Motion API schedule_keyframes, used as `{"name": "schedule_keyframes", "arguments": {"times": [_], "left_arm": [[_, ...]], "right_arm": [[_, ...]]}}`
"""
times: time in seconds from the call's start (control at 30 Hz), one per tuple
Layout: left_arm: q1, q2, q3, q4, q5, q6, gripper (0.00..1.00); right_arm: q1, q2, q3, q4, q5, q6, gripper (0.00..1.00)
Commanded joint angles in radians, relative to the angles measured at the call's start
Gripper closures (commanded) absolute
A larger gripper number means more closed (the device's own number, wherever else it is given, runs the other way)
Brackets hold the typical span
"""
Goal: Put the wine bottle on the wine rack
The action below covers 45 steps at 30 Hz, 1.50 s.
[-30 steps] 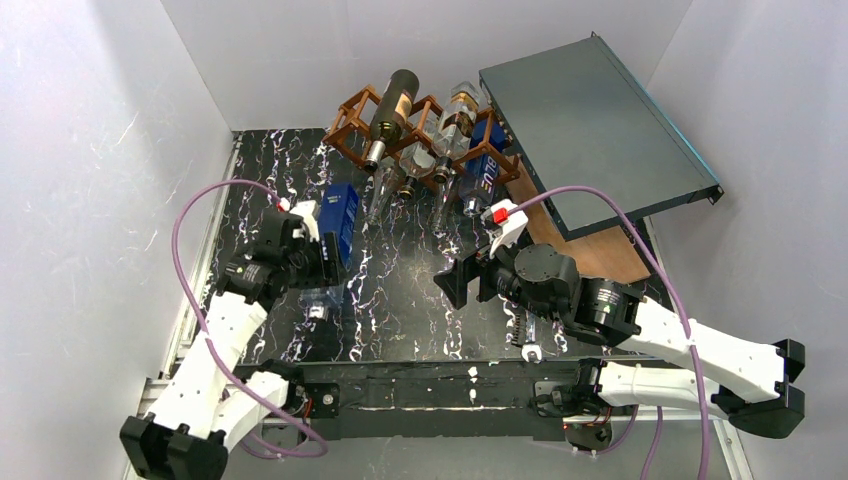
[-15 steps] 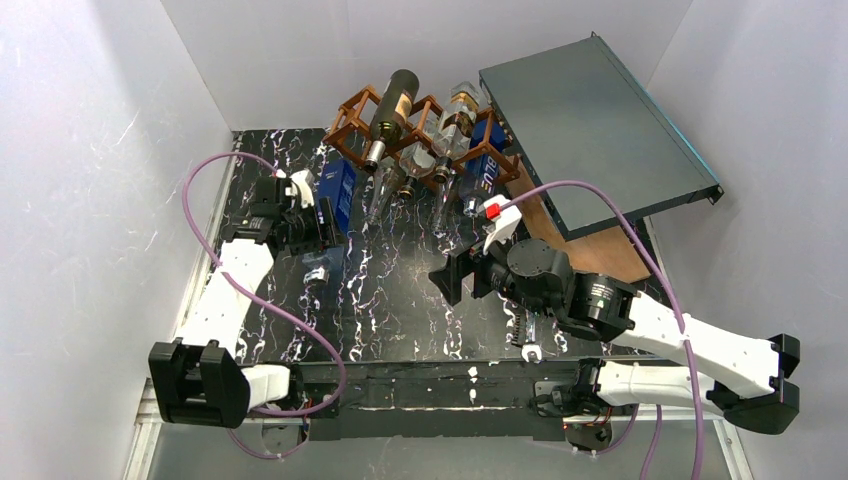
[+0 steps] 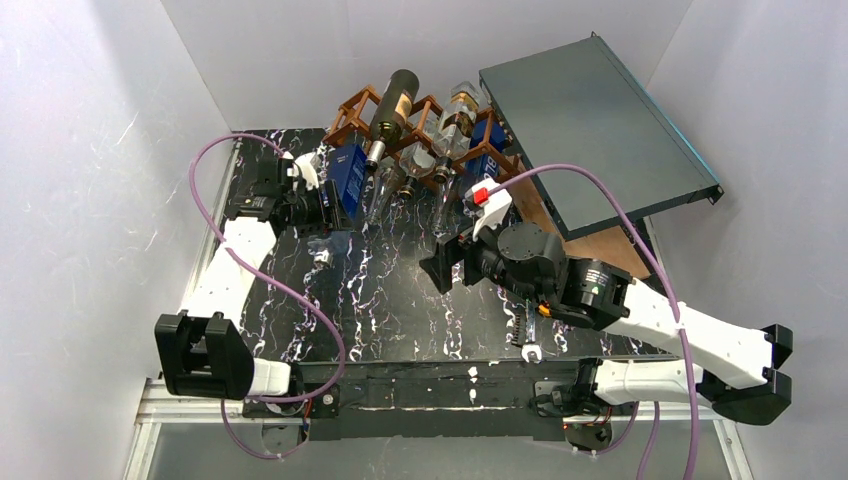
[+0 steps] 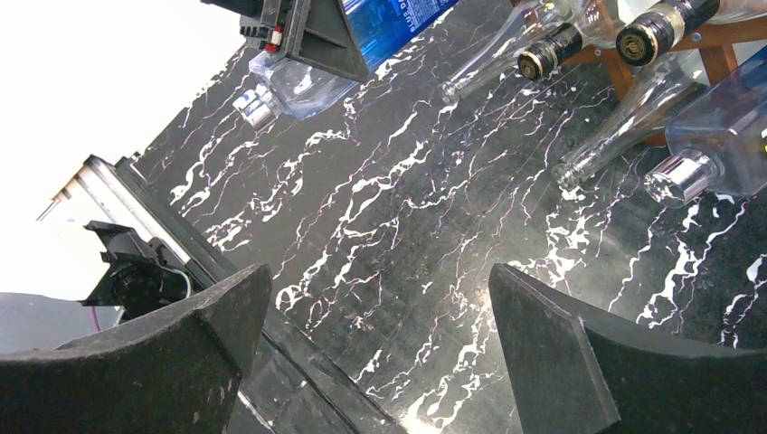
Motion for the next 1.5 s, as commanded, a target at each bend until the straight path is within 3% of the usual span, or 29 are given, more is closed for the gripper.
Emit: {"name": "schedule_keyframes", "arguments": {"times": [0.0,0.63,1.27,1.47], "left_arm": [[0.014,-0.024,0.105,0.117,0.078,0.035,1.00],[0.071,0.121,0.163,0.231,0.279,-0.047,1.00],[0.074,0.237,0.266,0.241,0.335,-0.055,1.00],[0.078,0.271,0.263,0.310,0.355,-0.072,1.00]], "right_arm": [[0.008,0.017,0.081,-0.005,0.025,-0.039,0.00],[0.006,0.085,0.157,-0.019,0.035,-0.079,0.00],[-0.015,0.146,0.220,-0.012,0.043,-0.128,0.00],[-0.050,0.166,0.231,-0.013,0.017,-0.141,0.00]]}}
